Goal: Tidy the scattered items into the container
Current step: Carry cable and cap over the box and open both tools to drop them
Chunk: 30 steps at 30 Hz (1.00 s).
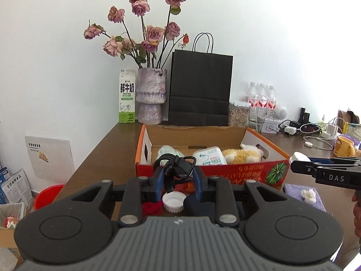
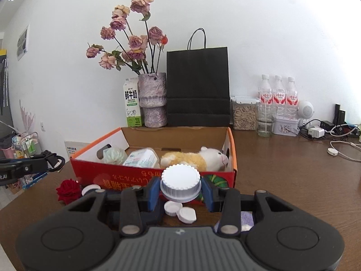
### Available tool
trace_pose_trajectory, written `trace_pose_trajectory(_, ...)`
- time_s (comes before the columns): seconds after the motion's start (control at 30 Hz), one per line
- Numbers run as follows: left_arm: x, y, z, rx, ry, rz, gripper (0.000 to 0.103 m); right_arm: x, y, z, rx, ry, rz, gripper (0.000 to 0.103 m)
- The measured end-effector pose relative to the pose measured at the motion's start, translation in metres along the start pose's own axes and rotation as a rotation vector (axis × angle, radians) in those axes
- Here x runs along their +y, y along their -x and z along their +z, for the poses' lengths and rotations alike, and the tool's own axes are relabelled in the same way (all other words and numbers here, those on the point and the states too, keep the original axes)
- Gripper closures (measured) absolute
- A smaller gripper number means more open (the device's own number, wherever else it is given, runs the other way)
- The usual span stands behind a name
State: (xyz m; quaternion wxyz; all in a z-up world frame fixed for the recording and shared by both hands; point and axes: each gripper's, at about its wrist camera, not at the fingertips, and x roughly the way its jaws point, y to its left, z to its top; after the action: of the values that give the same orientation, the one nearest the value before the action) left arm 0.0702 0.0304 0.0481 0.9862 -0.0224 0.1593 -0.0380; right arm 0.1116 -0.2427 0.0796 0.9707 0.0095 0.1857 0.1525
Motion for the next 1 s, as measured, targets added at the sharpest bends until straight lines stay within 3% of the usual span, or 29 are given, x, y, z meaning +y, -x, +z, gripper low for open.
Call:
trace_pose_trajectory(0.23,-0.008,-0.036,0.041,-0.092,0.029,-0.019,0.076,0.013,-0.042,0.046,-0.082,-0.003,0.019,0.064)
trace_pose_trajectory(0.47,-0.014,-0.11,0.069,-0.097,0.077,0.013,0.076,0.017,-0.112,0.084,-0.123,-0.058,0.018,0.064)
trace_pose_trajectory(0.67,-0.008,-0.175,0.06,0.006,0.121,0.052,0.076,0.007,-0.156,0.072,-0.059,-0.082,-0.001,0.064)
trace_pose_trajectory(1.0,-0.01,-0.182,0.049,0.038,0.091,0.079,0.076,0.006,-0.166,0.063,-0.032,-0.088,-0.017,0.064)
